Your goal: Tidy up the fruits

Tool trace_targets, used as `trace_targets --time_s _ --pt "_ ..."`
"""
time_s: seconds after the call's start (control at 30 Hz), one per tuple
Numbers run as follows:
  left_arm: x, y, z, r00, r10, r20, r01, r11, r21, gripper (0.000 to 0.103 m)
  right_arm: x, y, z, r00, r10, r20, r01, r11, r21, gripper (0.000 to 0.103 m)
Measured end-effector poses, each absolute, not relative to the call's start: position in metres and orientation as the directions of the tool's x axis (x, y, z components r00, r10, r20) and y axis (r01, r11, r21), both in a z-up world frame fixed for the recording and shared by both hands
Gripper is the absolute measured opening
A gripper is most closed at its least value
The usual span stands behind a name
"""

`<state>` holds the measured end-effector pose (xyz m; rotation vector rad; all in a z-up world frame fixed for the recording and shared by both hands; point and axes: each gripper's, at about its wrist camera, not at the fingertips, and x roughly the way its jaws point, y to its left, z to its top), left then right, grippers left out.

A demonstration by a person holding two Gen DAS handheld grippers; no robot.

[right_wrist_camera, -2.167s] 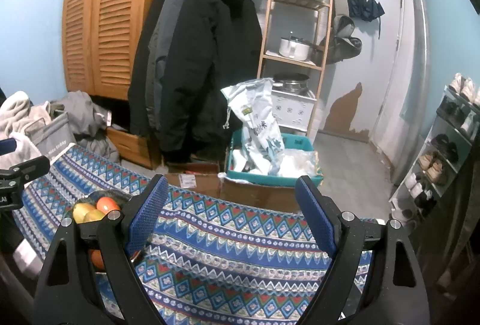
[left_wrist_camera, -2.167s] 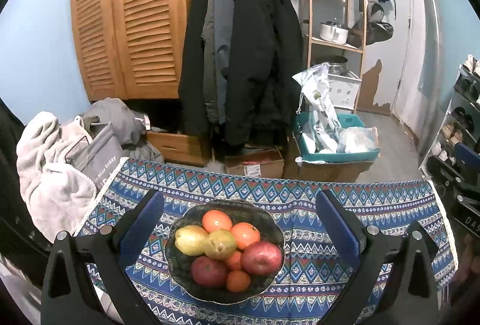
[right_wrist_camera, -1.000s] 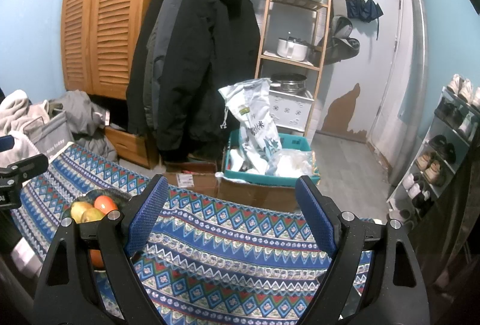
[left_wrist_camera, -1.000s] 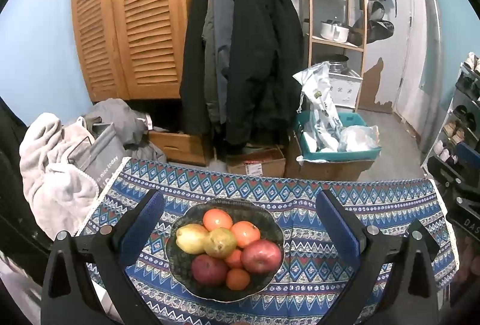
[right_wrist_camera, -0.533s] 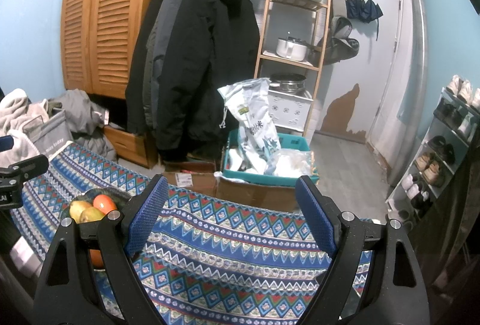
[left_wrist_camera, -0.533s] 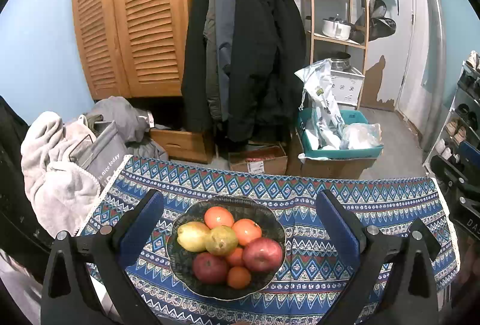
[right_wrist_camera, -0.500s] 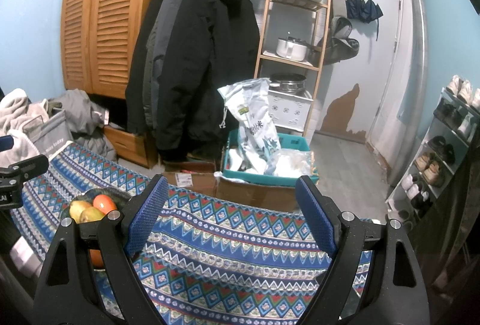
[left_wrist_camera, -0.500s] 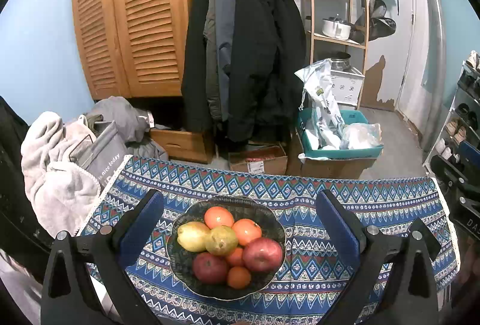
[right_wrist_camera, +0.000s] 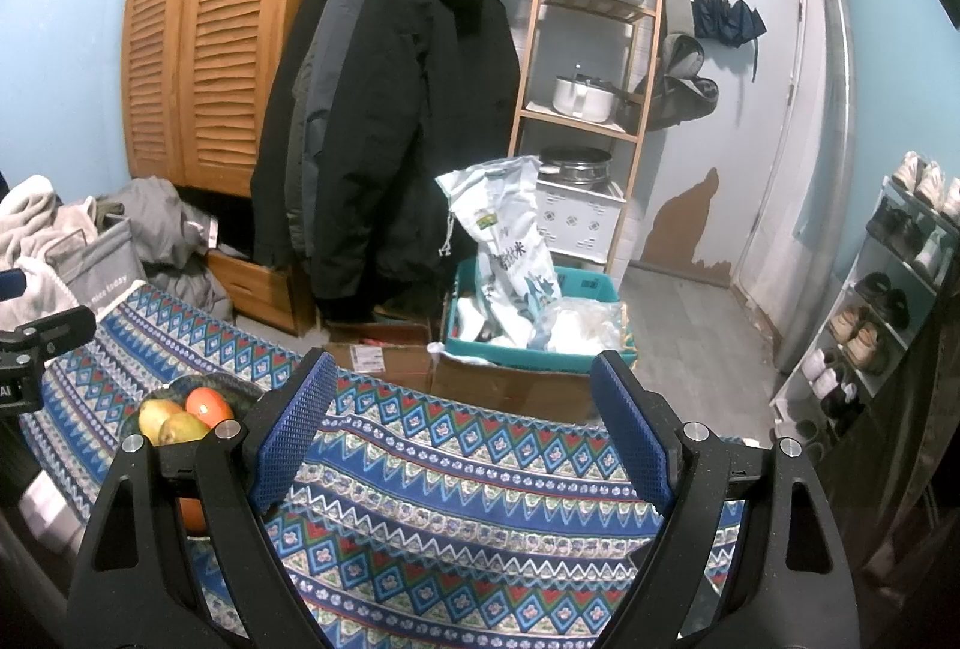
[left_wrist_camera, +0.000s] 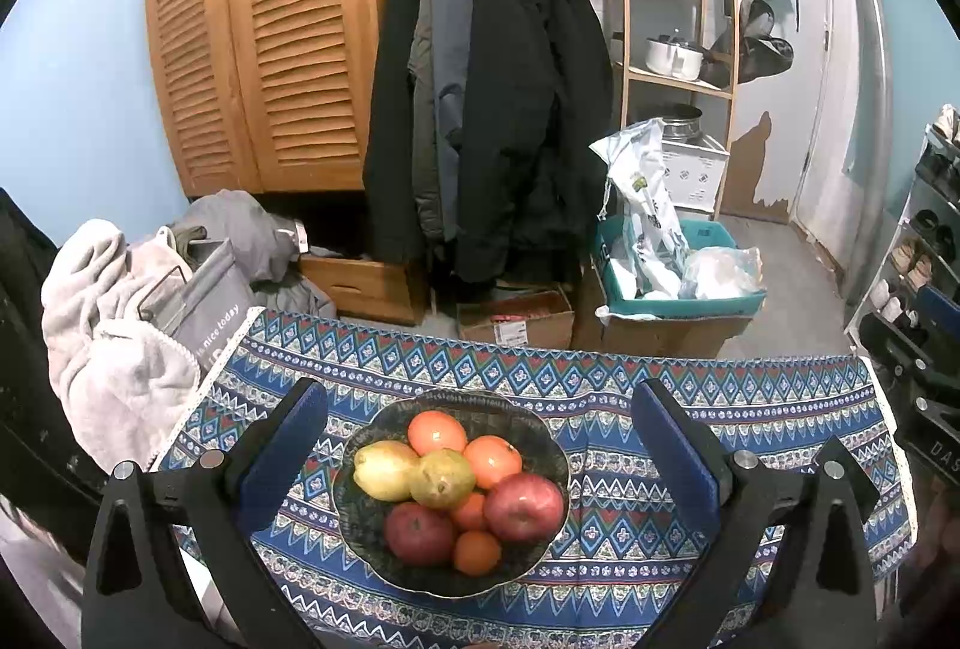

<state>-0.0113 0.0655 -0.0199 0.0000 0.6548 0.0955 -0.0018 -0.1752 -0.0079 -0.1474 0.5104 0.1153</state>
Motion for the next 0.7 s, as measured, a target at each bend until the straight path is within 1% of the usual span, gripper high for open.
trace_targets --time_s 0.7 --pt "-0.013 0.065 -0.018 0.794 0.081 -0.602 -0.082 0.996 0.027 0.102 -0.005 -0.185 -0.009 0.866 0.069 -0.496 -0.145 0.982 -0.117 0.085"
